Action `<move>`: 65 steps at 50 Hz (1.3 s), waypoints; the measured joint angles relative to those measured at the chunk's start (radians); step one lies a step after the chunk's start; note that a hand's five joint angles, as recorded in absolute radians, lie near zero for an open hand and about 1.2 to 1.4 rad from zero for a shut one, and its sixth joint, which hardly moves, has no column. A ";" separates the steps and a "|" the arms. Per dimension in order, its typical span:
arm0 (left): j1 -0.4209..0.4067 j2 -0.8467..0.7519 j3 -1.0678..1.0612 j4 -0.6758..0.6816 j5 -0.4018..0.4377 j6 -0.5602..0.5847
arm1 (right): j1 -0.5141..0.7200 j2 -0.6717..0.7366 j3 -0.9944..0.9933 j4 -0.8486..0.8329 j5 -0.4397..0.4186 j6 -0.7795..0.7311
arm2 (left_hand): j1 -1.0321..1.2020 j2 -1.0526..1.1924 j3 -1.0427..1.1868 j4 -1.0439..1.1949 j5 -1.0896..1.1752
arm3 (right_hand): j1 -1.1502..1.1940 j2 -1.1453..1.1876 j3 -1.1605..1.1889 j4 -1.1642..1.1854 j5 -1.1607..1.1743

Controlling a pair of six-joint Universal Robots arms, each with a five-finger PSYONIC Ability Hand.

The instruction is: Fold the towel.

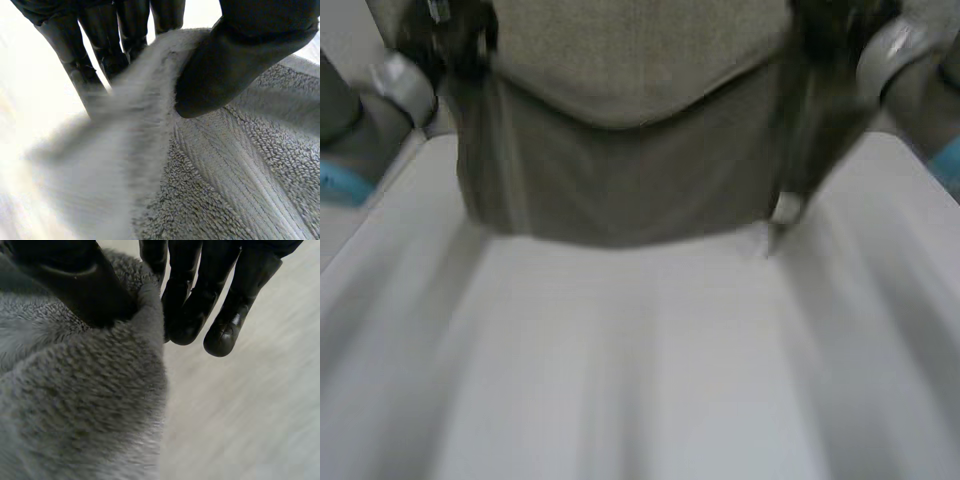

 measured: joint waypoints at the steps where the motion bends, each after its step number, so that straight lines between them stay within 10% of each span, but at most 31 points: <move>1: -0.009 0.017 0.044 0.030 -0.005 -0.016 | 0.001 -0.024 -0.016 -0.065 0.003 0.050 | 0.000 0.000 0.000 0.000 0.000 | 0.000 0.000 0.000 0.000 0.000; 15: 0.014 0.121 -0.026 0.255 0.006 -0.167 | -0.019 -0.143 0.194 -0.297 -0.156 0.208 | 0.000 0.000 0.000 0.000 0.000 | 0.001 0.000 0.000 0.005 0.003; 29: 0.075 0.061 -0.638 0.330 0.200 0.108 | -0.058 -0.117 0.773 -0.282 -0.326 -0.165 | 0.000 0.000 0.000 0.000 0.000 | 0.001 0.000 0.000 0.005 0.003; 46: 0.081 0.067 -0.802 0.291 0.200 0.236 | -0.055 -0.052 0.971 -0.275 -0.127 -0.203 | 0.000 0.000 0.000 0.000 0.000 | -0.007 -0.006 -0.008 -0.002 -0.004; 54: 0.103 0.081 -0.804 0.280 0.199 0.201 | -0.055 -0.041 0.965 -0.277 0.035 -0.124 | 0.000 0.000 0.000 0.000 0.000 | -0.644 -0.638 -0.644 -0.644 -0.672; 65: 0.118 0.080 -0.787 0.284 0.195 0.103 | -0.055 -0.042 0.960 -0.275 0.106 -0.086 | 0.000 0.000 0.000 0.000 0.000 | -0.675 -0.647 -0.657 -0.672 -0.709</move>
